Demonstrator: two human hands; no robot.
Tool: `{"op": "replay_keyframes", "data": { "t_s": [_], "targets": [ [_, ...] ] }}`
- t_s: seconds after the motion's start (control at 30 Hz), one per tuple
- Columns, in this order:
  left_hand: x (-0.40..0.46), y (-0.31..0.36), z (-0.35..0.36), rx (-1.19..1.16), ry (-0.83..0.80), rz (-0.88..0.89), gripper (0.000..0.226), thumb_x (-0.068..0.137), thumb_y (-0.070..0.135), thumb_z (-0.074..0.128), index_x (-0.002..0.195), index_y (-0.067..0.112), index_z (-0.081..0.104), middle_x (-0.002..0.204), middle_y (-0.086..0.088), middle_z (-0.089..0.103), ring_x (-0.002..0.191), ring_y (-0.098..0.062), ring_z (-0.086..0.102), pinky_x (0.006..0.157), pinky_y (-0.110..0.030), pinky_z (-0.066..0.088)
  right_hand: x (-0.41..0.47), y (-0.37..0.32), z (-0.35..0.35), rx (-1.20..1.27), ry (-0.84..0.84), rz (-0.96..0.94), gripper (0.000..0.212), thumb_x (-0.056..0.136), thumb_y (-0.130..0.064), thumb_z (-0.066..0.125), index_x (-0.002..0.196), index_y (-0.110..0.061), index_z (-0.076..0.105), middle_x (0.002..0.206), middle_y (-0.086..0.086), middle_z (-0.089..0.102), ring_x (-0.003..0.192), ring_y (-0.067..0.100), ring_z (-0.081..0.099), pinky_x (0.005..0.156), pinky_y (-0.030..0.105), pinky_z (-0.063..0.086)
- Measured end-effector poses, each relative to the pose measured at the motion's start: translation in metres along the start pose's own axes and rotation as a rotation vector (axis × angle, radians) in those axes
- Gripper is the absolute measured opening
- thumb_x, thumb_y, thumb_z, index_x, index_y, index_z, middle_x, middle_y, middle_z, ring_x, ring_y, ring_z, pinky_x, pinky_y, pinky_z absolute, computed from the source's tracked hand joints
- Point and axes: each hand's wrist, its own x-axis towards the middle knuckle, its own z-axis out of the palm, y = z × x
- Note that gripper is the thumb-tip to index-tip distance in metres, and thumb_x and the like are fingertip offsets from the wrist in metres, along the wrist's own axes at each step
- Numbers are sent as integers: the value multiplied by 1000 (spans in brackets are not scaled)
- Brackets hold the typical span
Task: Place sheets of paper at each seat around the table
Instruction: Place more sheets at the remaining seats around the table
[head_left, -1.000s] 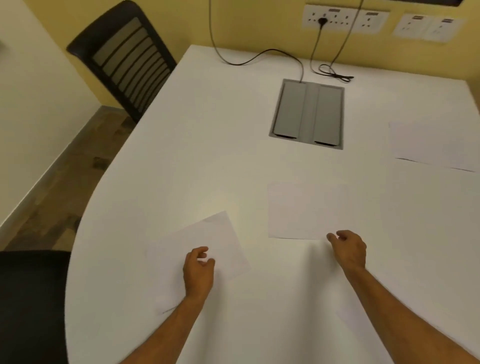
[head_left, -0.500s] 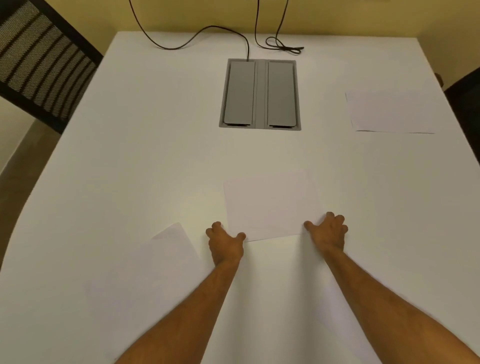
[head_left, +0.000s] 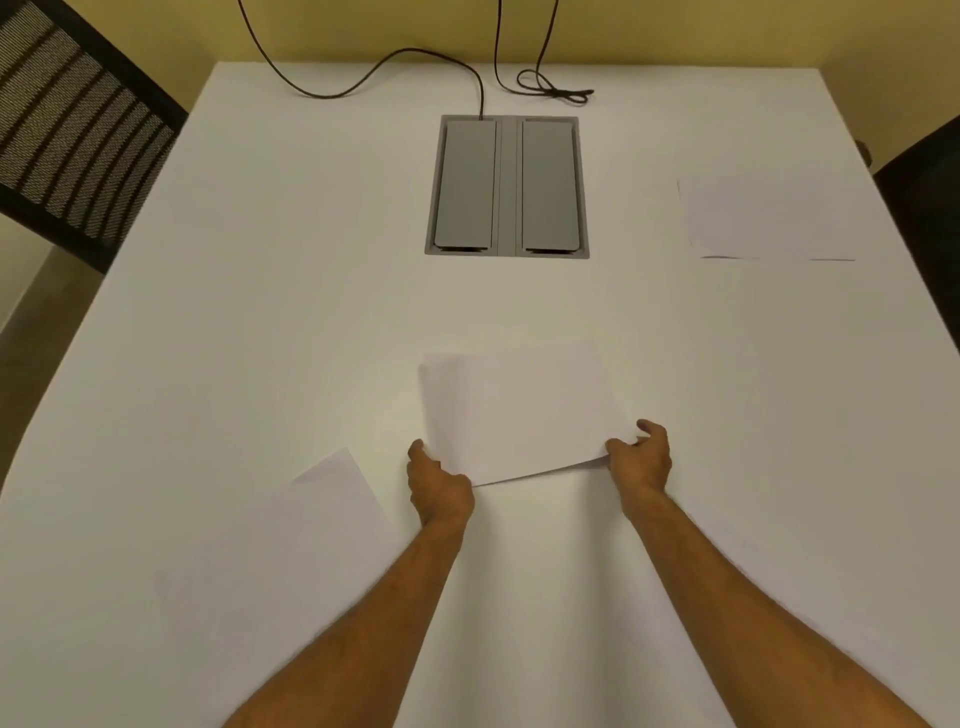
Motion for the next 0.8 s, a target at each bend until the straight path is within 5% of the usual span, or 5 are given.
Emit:
{"op": "replay_keyframes", "data": {
  "t_s": [0.23,0.63,0.8],
  "targets": [
    [-38,6,-54,-175,-39,31,34,83,0,65,116,9,66,107,-8,72,91,-25,69,82,-35,59,-55,-28,-40,65,-58,-30,44,86,6,60,127,-11,59,110,17,67,67,25,64,58,30,53],
    [-156,-8,-206,-335,-24,157,25,93,7,61,118,7,65,109,-10,70,82,-25,71,80,-39,62,-241,-24,-137,171,-171,-173,49,90,6,61,136,-11,56,105,17,69,82,24,65,64,32,55],
    [-209,-28,-253,-408,-33,212,28,93,1,59,121,6,63,109,-12,68,77,-24,72,73,-34,61,-306,-6,-176,155,-209,-183,54,86,9,57,138,-8,55,87,11,64,74,23,61,66,35,57]
  ]
}}
